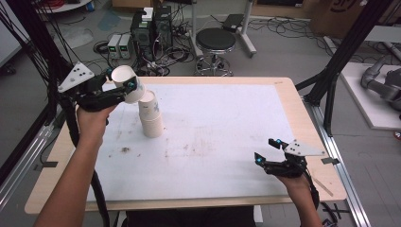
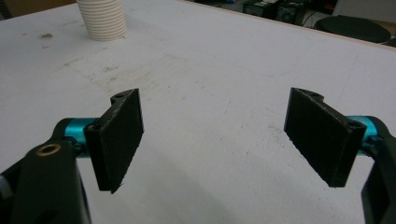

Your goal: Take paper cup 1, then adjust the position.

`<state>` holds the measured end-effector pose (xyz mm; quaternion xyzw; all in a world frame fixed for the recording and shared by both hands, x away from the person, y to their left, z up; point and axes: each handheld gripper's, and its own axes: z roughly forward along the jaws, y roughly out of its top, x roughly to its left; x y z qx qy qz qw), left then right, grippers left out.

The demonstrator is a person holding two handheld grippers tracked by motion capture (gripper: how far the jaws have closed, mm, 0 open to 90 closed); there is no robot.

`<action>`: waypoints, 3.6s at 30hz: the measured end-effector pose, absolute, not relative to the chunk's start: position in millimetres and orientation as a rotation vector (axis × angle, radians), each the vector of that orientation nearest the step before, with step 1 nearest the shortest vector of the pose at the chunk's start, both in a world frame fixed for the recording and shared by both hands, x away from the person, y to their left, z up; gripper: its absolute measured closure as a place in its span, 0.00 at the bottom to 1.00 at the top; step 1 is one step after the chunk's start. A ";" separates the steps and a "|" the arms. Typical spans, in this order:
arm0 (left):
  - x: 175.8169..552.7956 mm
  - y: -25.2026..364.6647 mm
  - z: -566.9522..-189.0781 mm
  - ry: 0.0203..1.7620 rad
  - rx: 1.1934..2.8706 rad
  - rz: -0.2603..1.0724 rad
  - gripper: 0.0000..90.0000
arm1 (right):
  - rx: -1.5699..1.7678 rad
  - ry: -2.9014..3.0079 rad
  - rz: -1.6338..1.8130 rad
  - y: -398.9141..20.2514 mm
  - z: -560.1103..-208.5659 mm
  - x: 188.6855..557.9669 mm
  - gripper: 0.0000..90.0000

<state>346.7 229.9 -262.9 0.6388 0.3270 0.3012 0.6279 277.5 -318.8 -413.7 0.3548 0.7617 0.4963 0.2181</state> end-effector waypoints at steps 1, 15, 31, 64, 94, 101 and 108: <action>346.7 229.9 -262.9 0.749 1.464 0.690 0.39 | 0.984 2.108 1.375 -318.6 -413.7 277.4 0.23; 303.1 255.9 -294.3 0.757 1.467 0.659 0.39 | 0.980 2.117 1.370 -316.3 -414.5 277.6 0.23; 275.3 240.7 -363.7 0.733 1.530 0.535 0.39 | 0.954 2.154 1.383 -304.3 -415.0 282.8 0.23; 283.2 196.6 -389.2 0.586 1.611 0.340 0.39 | 0.861 2.212 1.450 -291.7 -410.1 284.0 0.23; 296.3 130.9 -379.0 0.434 1.667 0.213 0.39 | 0.562 2.419 1.619 -222.2 -386.0 304.7 0.23; 297.2 118.8 -378.0 0.391 1.677 0.173 0.39 | 0.471 2.472 1.640 -201.1 -389.2 306.2 0.23; 297.6 106.5 -378.9 0.362 1.686 0.144 0.39 | 0.437 2.497 1.662 -192.7 -394.8 305.3 0.23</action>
